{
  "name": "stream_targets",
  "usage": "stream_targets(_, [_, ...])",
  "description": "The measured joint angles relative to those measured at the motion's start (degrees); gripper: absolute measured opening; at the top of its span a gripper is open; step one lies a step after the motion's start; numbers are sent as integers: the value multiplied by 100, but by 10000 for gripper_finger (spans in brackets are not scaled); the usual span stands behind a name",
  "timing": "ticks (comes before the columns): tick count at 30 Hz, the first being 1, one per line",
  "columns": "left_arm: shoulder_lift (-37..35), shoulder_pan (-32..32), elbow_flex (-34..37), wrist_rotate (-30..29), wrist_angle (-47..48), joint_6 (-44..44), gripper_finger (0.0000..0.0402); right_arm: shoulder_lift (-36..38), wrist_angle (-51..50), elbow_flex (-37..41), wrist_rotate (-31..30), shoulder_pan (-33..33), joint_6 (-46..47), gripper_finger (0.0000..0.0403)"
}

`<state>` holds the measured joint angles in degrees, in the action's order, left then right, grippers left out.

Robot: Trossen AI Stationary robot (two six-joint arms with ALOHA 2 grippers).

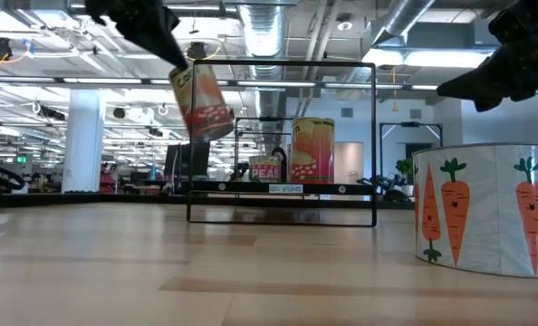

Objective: Pick and place cans onto a shelf
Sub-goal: Put the corn can on the shelf and align it with other corn cans

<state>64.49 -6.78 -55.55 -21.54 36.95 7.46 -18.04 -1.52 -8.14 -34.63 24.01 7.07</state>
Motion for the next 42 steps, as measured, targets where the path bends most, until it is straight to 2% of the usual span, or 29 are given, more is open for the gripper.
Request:
stream_targets(7, [940,416,-709,605,125,547,0,1,8,0,0,0,9,8])
stream_targets(13, [1872,582,-1330,783,197,901,0,0,2,0,4,0,6,8])
stream_targets(21, [2740,842,-2210,962,715,1079,0,0,-26,0,20,0,9,8])
stream_targets(28, [3144,878,-2590,1115,898,1194,0,2,-46,0,17,0,17,8])
stream_targets(42, [3237,878,-2593,1106,957,1160,0,0,-153,0,17,-2,155,8])
